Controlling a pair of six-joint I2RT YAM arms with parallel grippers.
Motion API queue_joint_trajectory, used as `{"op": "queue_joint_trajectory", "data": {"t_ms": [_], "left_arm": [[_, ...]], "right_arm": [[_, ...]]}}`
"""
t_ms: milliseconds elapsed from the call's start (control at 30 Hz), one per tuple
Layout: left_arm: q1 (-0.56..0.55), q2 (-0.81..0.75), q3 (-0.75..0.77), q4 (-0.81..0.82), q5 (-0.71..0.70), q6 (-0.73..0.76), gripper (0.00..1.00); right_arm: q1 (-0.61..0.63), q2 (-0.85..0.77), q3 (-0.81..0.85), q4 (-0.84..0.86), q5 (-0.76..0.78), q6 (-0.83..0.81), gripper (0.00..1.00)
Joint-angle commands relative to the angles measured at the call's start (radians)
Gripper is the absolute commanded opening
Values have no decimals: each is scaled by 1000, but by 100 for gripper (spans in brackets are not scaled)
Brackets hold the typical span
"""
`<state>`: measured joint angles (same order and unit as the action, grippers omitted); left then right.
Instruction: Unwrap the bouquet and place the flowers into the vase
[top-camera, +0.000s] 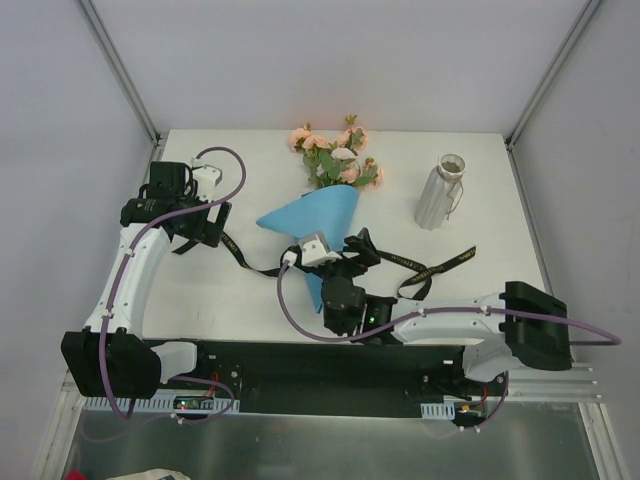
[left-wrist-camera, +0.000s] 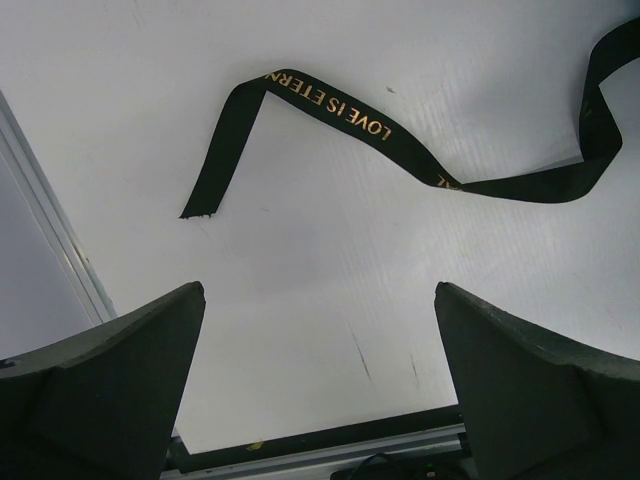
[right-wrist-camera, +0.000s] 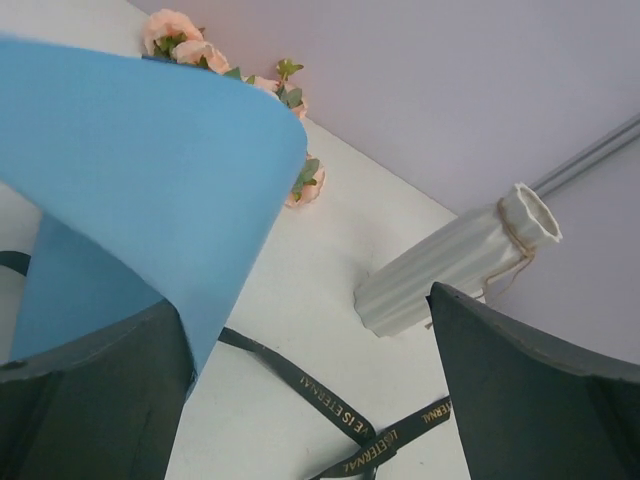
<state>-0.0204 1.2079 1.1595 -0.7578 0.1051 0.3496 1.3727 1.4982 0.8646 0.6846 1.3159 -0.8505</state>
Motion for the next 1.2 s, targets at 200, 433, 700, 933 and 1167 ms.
{"op": "queue_joint_trajectory", "data": {"t_ms": [200,433,700,933,1167], "left_arm": [[-9,-21,55,-25,34,3,99],[-30,1,124,-57,38,5,99],[-38,-19,143,-72,38,-1,99],[-44,-16,157,-80,51,-20,99],[-49,-31,137,-84,41,-11,99]], "right_arm": [[57,-158,178,-1715,198,1570,96],[149,-82,318,-2343,172,2314,96],[-10,-510,336,-2328,250,2216,96],[-229,-544,207,-1649,-25,1525,96],[-742,-592,-107,-1014,-895,1332,99]]}}
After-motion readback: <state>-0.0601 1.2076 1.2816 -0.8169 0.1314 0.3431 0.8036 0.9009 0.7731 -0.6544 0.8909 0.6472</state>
